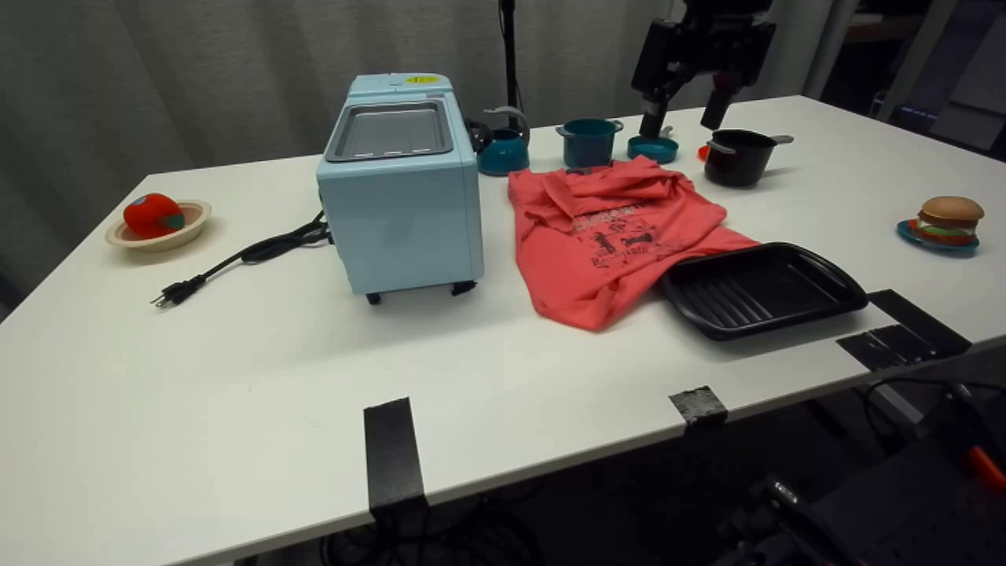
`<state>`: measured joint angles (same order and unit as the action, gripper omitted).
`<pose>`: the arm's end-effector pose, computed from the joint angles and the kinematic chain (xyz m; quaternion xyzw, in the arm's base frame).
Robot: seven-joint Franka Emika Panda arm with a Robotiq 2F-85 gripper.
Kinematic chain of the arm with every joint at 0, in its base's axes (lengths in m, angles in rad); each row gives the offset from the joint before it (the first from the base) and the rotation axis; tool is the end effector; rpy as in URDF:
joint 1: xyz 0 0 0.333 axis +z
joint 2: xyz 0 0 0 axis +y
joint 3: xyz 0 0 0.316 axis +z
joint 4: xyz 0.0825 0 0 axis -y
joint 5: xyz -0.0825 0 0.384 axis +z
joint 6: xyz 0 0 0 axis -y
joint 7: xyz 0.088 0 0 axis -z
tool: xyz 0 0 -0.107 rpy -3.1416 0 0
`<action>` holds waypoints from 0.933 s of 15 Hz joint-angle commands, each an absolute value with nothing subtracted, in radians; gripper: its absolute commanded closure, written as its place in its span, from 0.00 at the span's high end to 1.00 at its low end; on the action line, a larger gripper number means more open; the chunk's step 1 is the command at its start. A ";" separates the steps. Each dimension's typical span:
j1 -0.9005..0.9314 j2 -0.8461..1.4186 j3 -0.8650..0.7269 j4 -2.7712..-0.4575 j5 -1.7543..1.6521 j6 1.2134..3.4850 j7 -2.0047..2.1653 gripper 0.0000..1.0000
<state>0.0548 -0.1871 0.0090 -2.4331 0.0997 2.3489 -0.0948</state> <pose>0.4711 0.0316 0.3859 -0.9970 -0.0460 -0.0519 0.0356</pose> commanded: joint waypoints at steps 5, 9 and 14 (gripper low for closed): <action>0.052 -0.135 0.017 -2.402 0.077 2.343 -0.081 1.00; 0.061 -0.048 0.036 -2.376 0.071 2.353 -0.068 1.00; 0.070 0.091 0.070 -2.320 0.071 2.363 -0.048 1.00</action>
